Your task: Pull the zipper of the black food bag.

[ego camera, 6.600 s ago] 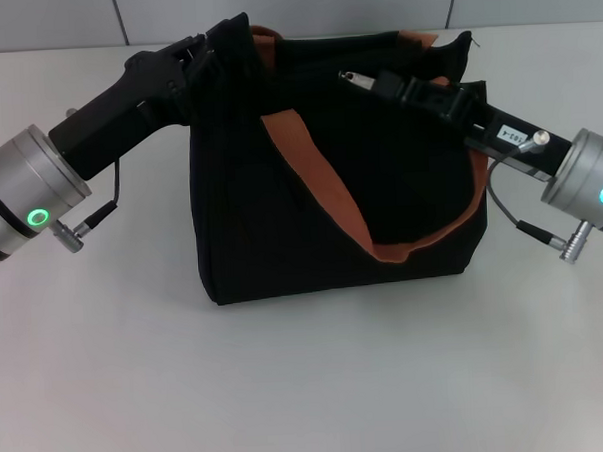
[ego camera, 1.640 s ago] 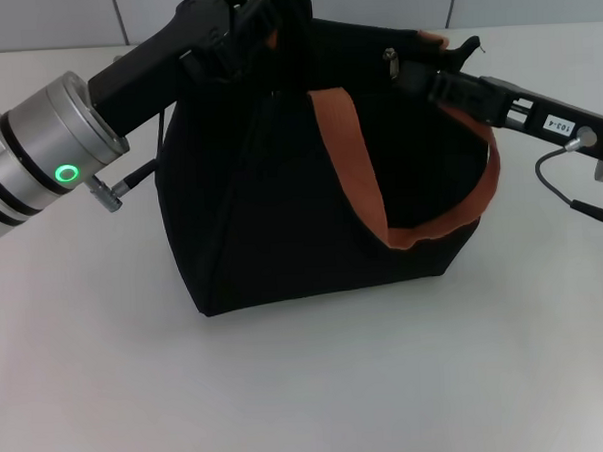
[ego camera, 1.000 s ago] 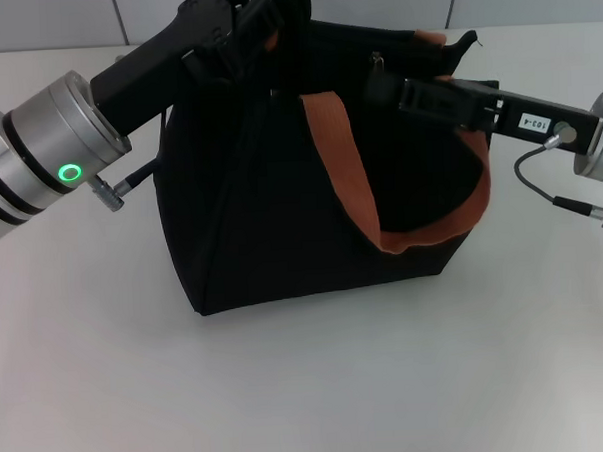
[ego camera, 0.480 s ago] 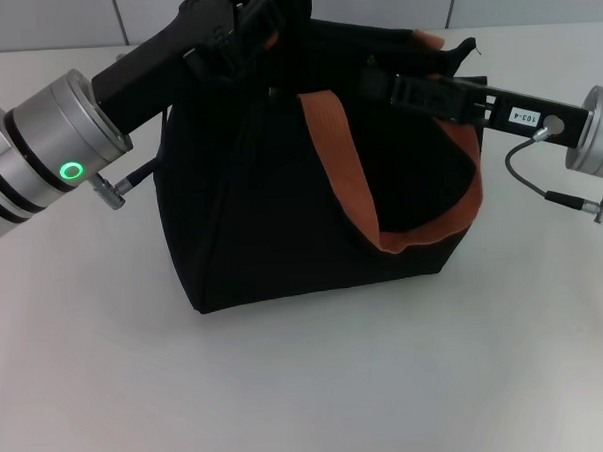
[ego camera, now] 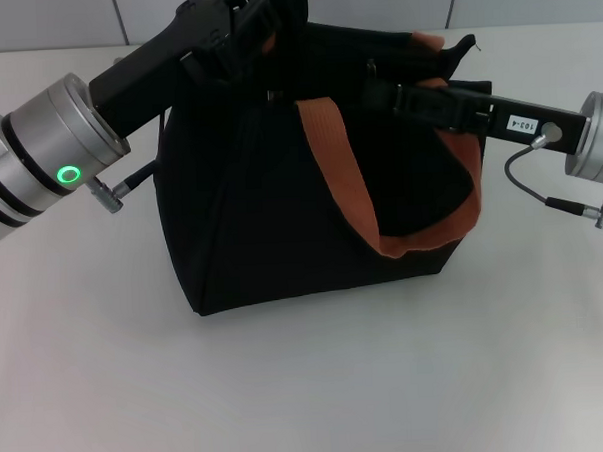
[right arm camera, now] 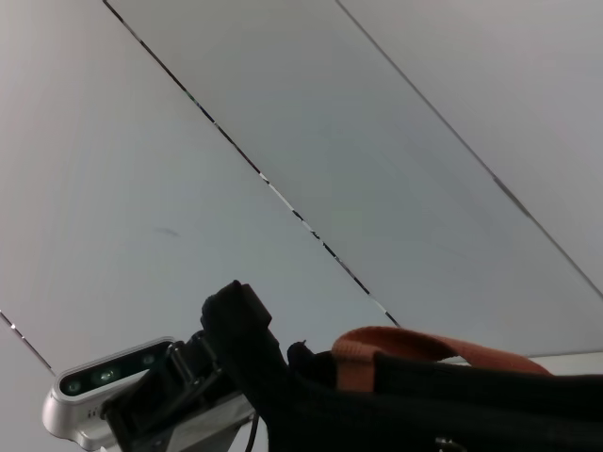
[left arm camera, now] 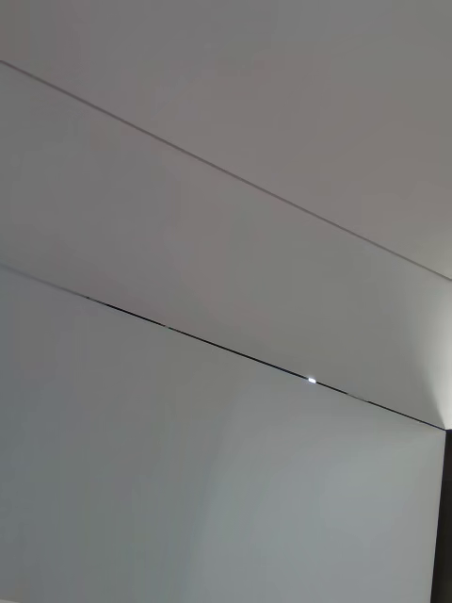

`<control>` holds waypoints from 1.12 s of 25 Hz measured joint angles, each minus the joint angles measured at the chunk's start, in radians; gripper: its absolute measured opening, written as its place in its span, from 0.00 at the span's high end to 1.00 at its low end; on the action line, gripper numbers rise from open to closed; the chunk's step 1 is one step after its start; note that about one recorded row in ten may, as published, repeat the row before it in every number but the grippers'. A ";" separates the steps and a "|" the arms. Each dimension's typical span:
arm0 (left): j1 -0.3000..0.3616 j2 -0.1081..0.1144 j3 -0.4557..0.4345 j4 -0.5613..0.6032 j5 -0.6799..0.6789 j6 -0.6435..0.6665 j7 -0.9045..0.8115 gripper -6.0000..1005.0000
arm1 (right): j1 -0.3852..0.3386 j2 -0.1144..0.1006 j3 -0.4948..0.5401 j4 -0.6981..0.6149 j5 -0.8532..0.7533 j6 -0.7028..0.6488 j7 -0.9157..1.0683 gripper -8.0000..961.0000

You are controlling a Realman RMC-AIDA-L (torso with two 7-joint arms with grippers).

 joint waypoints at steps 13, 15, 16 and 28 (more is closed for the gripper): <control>-0.004 0.000 0.002 -0.002 0.000 0.001 0.000 0.96 | -0.009 0.000 -0.002 -0.003 -0.002 0.001 0.008 0.99; -0.003 0.000 0.001 -0.002 0.000 0.003 -0.001 0.96 | -0.015 0.000 0.000 -0.015 -0.001 -0.001 0.025 0.99; -0.003 0.000 0.001 -0.002 0.000 0.003 -0.001 0.96 | -0.015 0.000 0.000 -0.015 -0.001 -0.001 0.025 0.99; 0.003 0.000 -0.005 -0.002 0.000 0.015 -0.001 0.96 | -0.068 -0.002 0.000 -0.082 0.084 0.001 0.099 0.99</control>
